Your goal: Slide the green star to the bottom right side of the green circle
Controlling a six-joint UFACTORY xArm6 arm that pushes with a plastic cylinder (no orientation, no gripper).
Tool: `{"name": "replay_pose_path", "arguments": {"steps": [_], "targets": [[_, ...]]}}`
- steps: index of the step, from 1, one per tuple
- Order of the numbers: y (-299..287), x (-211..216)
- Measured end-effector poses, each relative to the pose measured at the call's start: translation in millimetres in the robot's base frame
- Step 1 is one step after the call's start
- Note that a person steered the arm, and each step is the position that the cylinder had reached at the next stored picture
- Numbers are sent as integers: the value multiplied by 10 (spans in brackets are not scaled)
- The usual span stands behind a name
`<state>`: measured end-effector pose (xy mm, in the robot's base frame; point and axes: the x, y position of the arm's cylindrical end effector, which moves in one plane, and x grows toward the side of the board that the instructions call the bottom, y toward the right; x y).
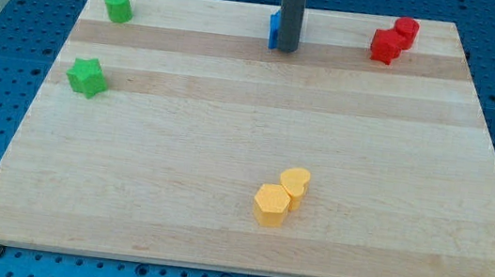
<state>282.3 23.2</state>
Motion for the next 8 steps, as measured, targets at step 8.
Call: {"name": "replay_pose_path", "arguments": {"steps": [8], "targets": [[-2891, 782]]}}
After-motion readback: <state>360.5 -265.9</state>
